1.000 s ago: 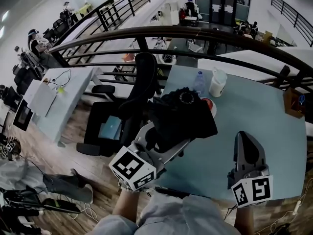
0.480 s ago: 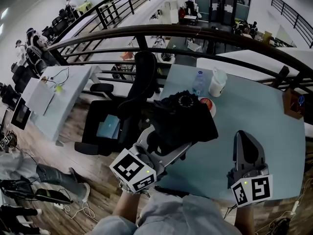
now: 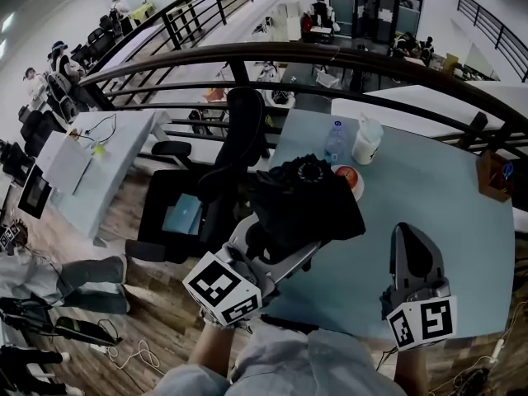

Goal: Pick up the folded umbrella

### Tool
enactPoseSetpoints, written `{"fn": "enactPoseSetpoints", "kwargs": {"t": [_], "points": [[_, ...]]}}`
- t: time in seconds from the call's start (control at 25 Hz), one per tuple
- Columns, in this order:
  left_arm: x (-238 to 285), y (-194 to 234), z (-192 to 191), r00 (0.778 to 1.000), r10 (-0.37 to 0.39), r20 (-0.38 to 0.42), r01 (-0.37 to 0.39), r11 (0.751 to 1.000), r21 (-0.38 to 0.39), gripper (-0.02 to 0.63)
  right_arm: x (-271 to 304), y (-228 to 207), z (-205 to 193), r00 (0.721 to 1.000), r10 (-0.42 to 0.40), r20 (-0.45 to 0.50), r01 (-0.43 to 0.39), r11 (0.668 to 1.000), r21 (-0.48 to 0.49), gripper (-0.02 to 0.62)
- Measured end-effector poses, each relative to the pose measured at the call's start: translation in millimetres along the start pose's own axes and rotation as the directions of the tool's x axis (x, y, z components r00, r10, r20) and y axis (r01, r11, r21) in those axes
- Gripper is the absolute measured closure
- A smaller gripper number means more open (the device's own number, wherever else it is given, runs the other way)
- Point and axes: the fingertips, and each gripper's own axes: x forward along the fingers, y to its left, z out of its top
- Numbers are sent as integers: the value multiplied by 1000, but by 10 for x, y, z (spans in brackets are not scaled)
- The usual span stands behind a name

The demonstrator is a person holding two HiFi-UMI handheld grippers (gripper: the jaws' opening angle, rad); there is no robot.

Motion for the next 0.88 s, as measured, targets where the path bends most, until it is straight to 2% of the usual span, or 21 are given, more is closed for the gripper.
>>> {"fn": "enactPoseSetpoints", "kwargs": {"t": [0.88], "points": [[-42, -69, 71, 1000, -5, 21, 5, 1000, 11, 318, -76, -3, -1, 1000, -1, -5, 1, 1000, -14, 595]]}}
